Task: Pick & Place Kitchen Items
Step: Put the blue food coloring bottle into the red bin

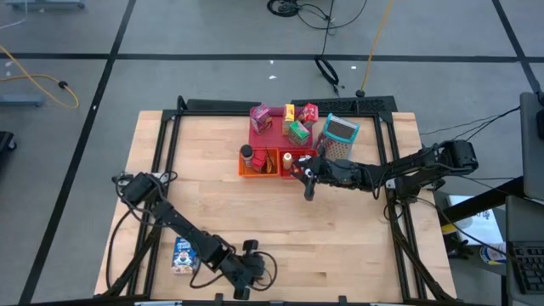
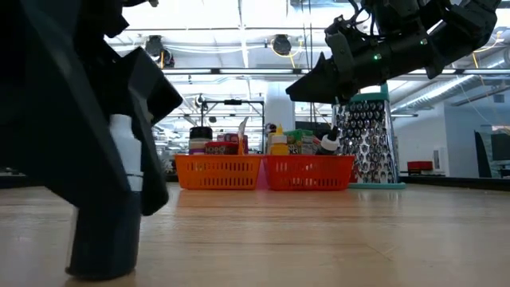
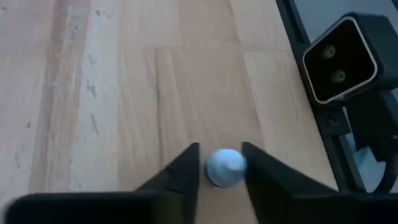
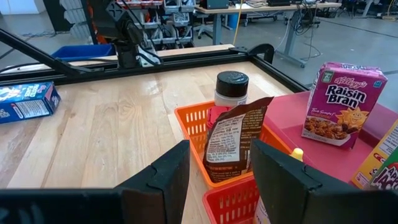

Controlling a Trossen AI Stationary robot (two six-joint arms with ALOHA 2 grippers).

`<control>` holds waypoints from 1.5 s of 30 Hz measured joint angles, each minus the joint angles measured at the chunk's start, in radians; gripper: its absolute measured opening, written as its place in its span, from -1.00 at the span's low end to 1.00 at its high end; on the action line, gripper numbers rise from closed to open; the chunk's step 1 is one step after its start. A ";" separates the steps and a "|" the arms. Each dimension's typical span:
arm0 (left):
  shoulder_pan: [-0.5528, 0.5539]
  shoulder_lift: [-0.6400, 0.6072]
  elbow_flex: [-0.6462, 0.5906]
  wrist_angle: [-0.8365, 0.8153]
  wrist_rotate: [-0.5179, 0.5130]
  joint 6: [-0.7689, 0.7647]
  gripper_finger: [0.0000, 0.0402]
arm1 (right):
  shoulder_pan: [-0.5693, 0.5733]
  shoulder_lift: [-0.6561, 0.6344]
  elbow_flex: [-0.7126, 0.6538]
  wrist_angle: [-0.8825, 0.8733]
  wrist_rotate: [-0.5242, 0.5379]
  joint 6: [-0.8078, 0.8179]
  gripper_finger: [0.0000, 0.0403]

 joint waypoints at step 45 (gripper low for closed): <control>0.437 -0.408 0.000 -0.296 -0.048 0.424 -0.79 | 0.000 0.000 0.000 -0.040 0.000 -0.007 -0.21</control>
